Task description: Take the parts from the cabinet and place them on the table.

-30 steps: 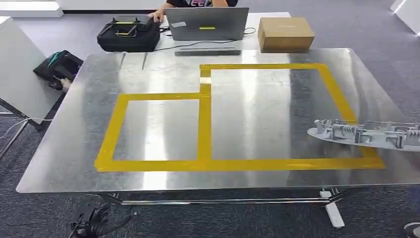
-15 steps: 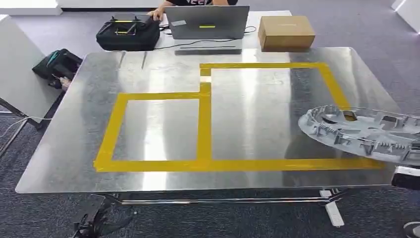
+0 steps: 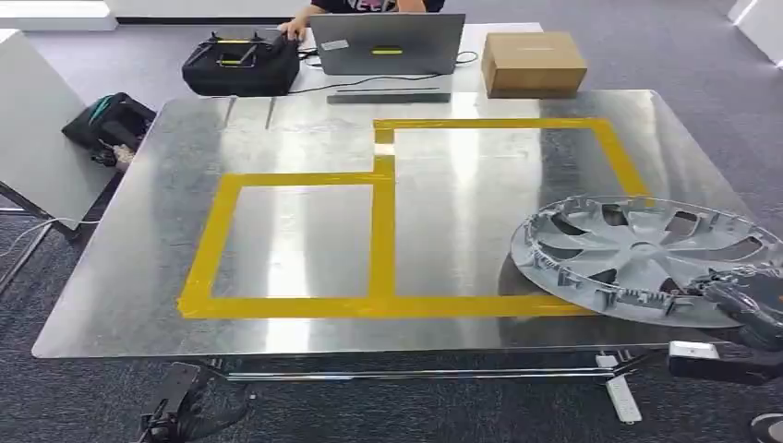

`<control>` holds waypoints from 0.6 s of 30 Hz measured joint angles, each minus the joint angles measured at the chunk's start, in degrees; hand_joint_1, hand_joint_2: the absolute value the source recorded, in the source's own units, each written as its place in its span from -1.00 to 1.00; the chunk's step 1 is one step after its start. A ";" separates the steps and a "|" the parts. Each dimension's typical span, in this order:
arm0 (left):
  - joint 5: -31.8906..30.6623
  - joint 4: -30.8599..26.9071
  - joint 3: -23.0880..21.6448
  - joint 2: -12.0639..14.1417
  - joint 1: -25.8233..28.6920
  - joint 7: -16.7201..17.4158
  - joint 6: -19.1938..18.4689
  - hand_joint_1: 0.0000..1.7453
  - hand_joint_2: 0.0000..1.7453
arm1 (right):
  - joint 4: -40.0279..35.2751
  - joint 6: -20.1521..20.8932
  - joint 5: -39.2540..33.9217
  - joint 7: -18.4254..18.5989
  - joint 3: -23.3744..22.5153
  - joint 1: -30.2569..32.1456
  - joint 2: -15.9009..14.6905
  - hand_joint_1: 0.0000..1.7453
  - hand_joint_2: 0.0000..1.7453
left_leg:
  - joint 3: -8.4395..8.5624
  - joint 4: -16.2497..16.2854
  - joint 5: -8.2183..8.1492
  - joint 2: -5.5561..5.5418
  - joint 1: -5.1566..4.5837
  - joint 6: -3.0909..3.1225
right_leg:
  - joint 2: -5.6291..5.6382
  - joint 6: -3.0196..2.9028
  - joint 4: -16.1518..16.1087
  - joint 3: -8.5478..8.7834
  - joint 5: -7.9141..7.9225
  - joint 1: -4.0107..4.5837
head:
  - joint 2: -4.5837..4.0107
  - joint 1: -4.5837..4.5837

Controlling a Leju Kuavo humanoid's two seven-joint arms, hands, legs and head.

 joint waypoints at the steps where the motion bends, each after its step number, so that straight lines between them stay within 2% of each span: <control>1: -0.07 0.00 -0.07 0.00 0.03 -0.04 0.15 -1.00 1.00 | 0.24 -0.24 0.20 0.15 0.61 -0.38 0.28 1.00 1.00 | 0.00 0.00 0.00 0.00 0.00 0.00 | -0.01 0.00 0.00 0.00 0.00 0.00 | 0.00 -0.02; 10: -0.57 0.00 -0.52 0.02 0.04 -0.04 0.68 -1.00 1.00 | 1.29 -1.00 0.30 0.35 3.10 -1.60 1.57 1.00 1.00 | 0.01 0.01 0.01 0.00 -0.01 0.01 | -0.01 -0.01 0.00 0.05 0.05 0.00 | 0.00 -0.02; 12: -0.76 0.00 -0.63 0.04 0.02 0.29 0.76 -1.00 1.00 | 1.79 -1.60 1.60 1.38 3.69 -2.28 1.84 1.00 1.00 | 0.03 0.01 0.02 0.00 0.00 0.00 | 0.02 0.01 0.00 0.04 0.08 0.00 | 0.00 -0.02; 14: -1.25 0.00 -0.96 0.09 -0.05 0.57 0.76 -1.00 1.00 | 3.24 -2.64 2.97 2.30 4.39 -3.13 2.43 1.00 1.00 | 0.04 0.01 0.06 0.00 0.00 0.00 | 0.01 0.00 0.00 0.05 0.09 0.00 | 0.00 -0.02; 18: -1.66 0.00 -1.57 0.17 -0.08 0.63 -0.17 -1.00 1.00 | 7.16 -4.17 3.58 1.55 5.79 -4.99 4.41 1.00 1.00 | 0.03 0.01 0.12 0.00 0.00 0.03 | 0.01 0.01 0.00 0.06 0.14 0.00 | 0.00 -0.02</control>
